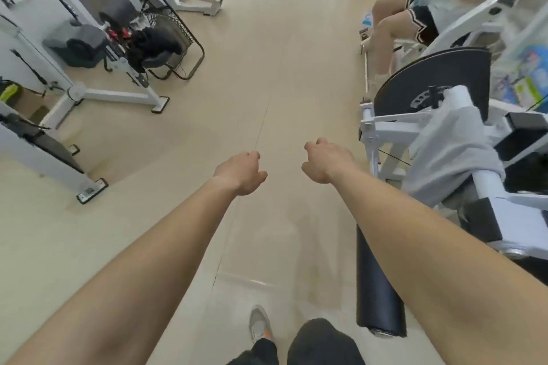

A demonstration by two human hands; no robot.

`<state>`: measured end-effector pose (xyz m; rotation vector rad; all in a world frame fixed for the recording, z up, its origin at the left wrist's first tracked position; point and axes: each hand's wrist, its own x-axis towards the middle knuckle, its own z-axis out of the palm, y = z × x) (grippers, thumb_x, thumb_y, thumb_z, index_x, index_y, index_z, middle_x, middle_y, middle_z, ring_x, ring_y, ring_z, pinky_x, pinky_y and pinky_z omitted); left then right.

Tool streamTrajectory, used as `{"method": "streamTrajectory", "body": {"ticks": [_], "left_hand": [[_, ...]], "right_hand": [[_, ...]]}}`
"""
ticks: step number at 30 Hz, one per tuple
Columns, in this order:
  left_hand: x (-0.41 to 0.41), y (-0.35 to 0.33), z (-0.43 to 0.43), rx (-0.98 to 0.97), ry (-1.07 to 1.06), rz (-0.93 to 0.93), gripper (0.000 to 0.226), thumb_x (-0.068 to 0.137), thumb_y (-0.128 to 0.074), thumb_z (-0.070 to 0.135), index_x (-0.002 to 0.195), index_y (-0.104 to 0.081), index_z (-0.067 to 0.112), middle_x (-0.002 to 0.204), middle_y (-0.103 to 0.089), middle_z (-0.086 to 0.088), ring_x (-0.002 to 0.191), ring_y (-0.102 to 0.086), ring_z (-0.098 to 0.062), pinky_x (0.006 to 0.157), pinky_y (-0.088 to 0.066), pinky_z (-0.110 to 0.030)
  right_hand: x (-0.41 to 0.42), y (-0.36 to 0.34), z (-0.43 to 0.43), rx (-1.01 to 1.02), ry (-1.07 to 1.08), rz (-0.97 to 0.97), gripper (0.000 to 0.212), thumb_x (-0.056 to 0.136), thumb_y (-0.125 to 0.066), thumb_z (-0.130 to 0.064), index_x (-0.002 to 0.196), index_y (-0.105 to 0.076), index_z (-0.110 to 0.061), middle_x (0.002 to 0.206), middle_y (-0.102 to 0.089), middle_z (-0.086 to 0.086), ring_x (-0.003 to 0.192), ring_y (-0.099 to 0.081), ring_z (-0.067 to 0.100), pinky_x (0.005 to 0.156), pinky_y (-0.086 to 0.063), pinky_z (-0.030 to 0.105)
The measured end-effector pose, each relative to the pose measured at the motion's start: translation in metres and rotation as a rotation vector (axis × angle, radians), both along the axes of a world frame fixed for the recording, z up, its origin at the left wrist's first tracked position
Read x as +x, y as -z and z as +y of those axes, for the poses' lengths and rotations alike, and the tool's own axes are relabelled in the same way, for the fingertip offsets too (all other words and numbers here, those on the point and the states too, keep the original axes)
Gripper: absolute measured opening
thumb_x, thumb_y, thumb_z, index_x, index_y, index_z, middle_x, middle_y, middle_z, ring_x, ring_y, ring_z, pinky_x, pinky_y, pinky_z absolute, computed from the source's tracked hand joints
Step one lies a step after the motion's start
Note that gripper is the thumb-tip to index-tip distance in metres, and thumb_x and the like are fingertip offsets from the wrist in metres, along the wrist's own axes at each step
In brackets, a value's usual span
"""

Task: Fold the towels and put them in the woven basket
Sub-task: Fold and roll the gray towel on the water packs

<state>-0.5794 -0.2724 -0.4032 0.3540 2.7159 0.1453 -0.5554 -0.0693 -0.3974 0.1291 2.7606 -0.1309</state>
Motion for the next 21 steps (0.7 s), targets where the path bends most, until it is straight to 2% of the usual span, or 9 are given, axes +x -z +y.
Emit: {"method": "streamTrajectory", "body": {"ticks": [5,11,17,21], "left_hand": [[-0.095,-0.001,0.031,0.0,0.13,-0.022,0.056,0.098,-0.044,0.041,0.148,-0.032,0.019,0.148,-0.041,-0.001,0.133,-0.042,-0.025,0.098,-0.042,-0.041],[-0.189,0.009,0.121,0.003,0.308,-0.016,0.057,0.098,-0.045,0.041,0.148,-0.031,0.019,0.149,-0.041,-0.002,0.134,-0.041,-0.026,0.099,-0.042,-0.045],[-0.24,0.003,0.234,0.042,0.523,0.006,0.055,0.097,-0.045,0.04,0.147,-0.033,0.02,0.147,-0.043,-0.005,0.133,-0.043,-0.027,0.101,-0.042,-0.045],[-0.244,-0.001,0.311,0.18,0.702,0.015,0.049,0.095,-0.048,0.036,0.14,-0.04,0.019,0.138,-0.05,-0.007,0.125,-0.049,-0.03,0.098,-0.045,-0.045]], "right_hand": [[-0.063,-0.002,0.022,-0.008,0.123,0.009,0.047,0.095,-0.041,-0.033,0.139,-0.043,-0.018,0.137,-0.043,0.009,0.12,-0.05,0.033,0.083,-0.042,0.041],[-0.123,0.009,0.095,0.035,0.279,0.03,0.044,0.095,-0.04,-0.03,0.136,-0.044,-0.016,0.135,-0.045,0.011,0.12,-0.049,0.033,0.077,-0.037,0.041],[-0.144,0.002,0.185,0.024,0.525,0.077,0.043,0.092,-0.047,-0.034,0.131,-0.047,-0.015,0.13,-0.048,0.011,0.118,-0.052,0.034,0.08,-0.04,0.043],[-0.124,-0.008,0.23,0.073,0.705,0.137,0.044,0.091,-0.047,-0.029,0.133,-0.045,-0.015,0.134,-0.045,0.012,0.123,-0.046,0.033,0.091,-0.042,0.046]]}}
